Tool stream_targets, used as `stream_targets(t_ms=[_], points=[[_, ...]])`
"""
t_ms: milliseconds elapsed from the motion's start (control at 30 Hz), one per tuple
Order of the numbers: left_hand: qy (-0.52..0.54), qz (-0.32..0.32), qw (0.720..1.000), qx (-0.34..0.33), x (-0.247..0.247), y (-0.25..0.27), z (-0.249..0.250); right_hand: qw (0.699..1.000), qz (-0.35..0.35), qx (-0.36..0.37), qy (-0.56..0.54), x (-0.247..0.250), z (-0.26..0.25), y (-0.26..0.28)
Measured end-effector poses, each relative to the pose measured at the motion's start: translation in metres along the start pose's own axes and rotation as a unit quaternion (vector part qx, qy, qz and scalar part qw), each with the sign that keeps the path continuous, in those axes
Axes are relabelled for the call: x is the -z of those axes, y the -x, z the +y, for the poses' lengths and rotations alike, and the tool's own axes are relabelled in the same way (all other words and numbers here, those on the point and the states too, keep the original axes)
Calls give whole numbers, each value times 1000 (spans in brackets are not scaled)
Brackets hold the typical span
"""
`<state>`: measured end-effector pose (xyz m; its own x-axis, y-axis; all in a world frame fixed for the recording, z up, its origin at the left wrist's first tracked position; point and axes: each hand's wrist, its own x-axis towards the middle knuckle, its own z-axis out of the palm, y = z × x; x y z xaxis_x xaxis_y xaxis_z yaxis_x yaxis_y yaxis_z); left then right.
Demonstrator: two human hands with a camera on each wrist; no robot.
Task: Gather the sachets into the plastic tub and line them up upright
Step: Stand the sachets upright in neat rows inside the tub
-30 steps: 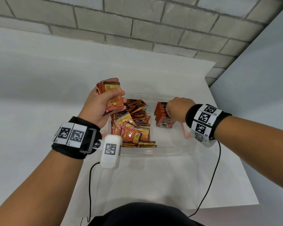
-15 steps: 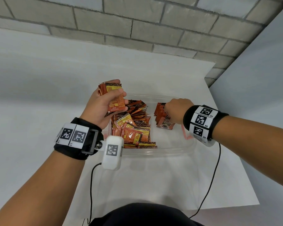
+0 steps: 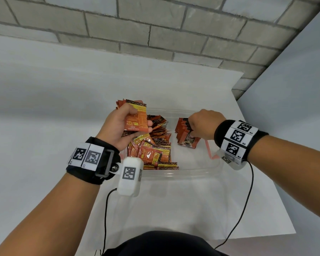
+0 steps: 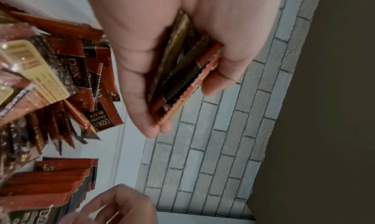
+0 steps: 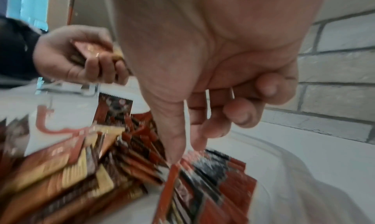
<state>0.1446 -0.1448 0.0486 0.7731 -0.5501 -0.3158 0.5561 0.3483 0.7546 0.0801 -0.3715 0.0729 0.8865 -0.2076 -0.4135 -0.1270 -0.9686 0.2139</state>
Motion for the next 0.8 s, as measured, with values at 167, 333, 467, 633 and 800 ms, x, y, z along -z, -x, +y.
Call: stream_targets(t_ms=[167, 333, 467, 633, 800], points=[[-38, -51, 998, 28, -11, 6, -7, 926, 108, 56, -356, 7, -13, 24], [-102, -95, 988, 59, -19, 17, -21, 816, 126, 99, -555, -4, -39, 46], [-128, -104, 984, 67, -23, 20, -30, 804, 144, 115, -566, -14, -39, 48], [-75, -45, 994, 64, -24, 16, -31, 736, 278, 92, -610, -13, -32, 57], [-15, -29, 999, 28, -29, 16, -33, 839, 239, 137, -468, -18, -36, 62]])
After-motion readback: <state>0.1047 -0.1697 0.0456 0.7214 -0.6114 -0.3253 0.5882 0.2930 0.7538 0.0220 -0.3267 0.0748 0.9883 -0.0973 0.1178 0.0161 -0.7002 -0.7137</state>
